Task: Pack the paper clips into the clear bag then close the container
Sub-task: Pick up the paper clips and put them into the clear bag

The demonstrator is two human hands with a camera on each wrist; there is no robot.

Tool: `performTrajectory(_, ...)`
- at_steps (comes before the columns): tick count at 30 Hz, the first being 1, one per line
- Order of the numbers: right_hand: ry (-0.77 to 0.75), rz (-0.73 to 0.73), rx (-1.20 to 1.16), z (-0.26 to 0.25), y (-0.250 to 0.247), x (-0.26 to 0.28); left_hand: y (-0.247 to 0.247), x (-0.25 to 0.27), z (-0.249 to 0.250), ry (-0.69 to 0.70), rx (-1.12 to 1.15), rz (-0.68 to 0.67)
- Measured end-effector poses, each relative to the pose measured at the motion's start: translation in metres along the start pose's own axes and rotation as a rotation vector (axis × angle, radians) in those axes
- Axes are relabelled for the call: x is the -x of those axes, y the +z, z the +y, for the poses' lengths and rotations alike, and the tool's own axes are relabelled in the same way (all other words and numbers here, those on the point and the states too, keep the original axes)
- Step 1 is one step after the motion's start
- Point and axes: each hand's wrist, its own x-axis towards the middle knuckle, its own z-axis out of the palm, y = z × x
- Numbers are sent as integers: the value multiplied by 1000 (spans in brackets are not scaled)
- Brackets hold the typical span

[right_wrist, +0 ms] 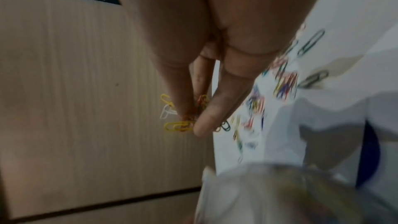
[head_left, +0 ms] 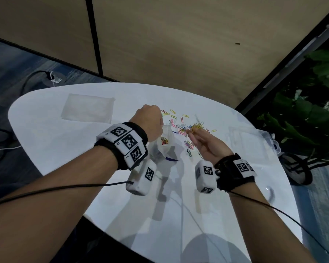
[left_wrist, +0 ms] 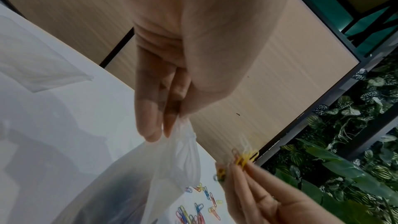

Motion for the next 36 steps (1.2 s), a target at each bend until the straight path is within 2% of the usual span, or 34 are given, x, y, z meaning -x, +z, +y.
performTrajectory(3,15,-130,36,9,28,16,1,1,3,-4,14,-16)
performTrajectory(5,20,-176,153,15,43,22,1,2,4,-1,25,-14)
performTrajectory(8,-36,-129,401,26,52,22,0,3,4,-2,37,-5)
performTrajectory(13,-373,25,971,41,57,12,-1,3,4,3,41,-10)
performTrajectory(16,-535,-21,1204,42,64,16,-2,3,4,13,32,-14)
performTrajectory(19,-463,-186,1404,35,68,19,-2,3,3,19,15,-8)
performTrajectory(21,-431,-235,1224,26,64,20,-3,2,2,14,17,-1)
performTrajectory(23,-380,-151,903,11,52,14,-6,0,1,7,14,1)
performTrajectory(25,-385,21,805,-2,26,-3,-8,-1,-3,0,16,6)
performTrajectory(27,-356,269,1046,-11,-7,-31,-11,-1,-7,-4,25,12)
performTrajectory(29,-162,435,1367,-17,-39,-61,-13,-2,-10,-1,23,20)
performTrajectory(31,39,461,1509,-17,-64,-91,-15,-3,-13,5,8,24)
performTrajectory(32,91,432,1532,-13,-68,-101,-16,-4,-15,8,0,25)
performTrajectory(33,84,405,1527,-10,-70,-109,-16,-4,-16,12,-6,26)
performTrajectory(36,-110,348,1671,-2,-47,-111,-16,-5,-18,19,-10,30)
